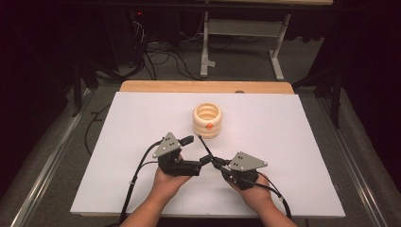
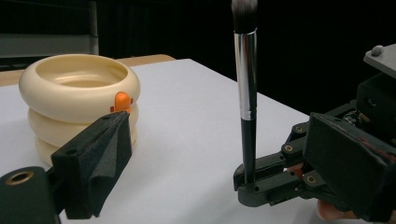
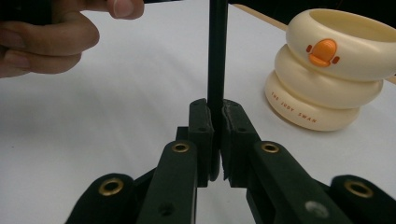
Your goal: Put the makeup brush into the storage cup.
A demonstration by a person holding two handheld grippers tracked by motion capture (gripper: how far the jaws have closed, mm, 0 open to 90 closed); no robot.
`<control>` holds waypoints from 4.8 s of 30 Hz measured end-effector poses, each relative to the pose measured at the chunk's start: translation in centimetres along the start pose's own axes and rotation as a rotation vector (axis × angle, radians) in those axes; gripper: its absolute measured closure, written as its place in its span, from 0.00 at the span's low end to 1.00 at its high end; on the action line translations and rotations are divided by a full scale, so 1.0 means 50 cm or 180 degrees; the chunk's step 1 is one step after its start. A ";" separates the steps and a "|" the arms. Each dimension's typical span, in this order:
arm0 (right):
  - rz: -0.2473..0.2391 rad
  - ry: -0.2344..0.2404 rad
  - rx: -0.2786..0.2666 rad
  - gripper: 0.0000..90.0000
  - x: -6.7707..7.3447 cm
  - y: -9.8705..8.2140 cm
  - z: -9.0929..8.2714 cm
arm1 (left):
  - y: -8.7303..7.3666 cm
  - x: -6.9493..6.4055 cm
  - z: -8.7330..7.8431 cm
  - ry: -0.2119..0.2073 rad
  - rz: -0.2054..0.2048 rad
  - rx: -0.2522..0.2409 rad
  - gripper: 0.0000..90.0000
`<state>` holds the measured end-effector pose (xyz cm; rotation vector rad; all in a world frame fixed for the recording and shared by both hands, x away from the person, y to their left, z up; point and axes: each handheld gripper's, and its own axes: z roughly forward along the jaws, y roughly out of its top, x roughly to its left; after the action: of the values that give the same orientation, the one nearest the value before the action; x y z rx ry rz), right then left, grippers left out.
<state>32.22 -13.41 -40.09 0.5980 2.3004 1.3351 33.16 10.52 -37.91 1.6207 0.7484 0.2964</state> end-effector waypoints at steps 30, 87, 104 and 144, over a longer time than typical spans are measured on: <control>-0.0029 0.0037 0.0005 0.96 0.003 -0.003 0.010 | -0.013 0.009 -0.009 -0.0216 -0.0207 -0.0149 0.64; 0.0005 0.0062 0.0060 0.91 0.003 -0.008 0.003 | -0.019 0.006 -0.004 -0.0461 -0.0194 -0.0235 0.93; 0.0210 0.0050 0.0016 0.62 -0.005 -0.012 -0.004 | -0.012 0.020 -0.018 -0.0280 -0.0094 -0.0235 0.93; 0.0731 -0.0593 -0.0093 0.09 -0.130 -0.073 -0.130 | 0.002 0.061 -0.063 0.0241 0.0036 -0.0150 0.93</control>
<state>33.44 -23.18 -39.46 0.9586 2.1085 1.3479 33.66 14.87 -37.83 1.5767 0.7843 0.3828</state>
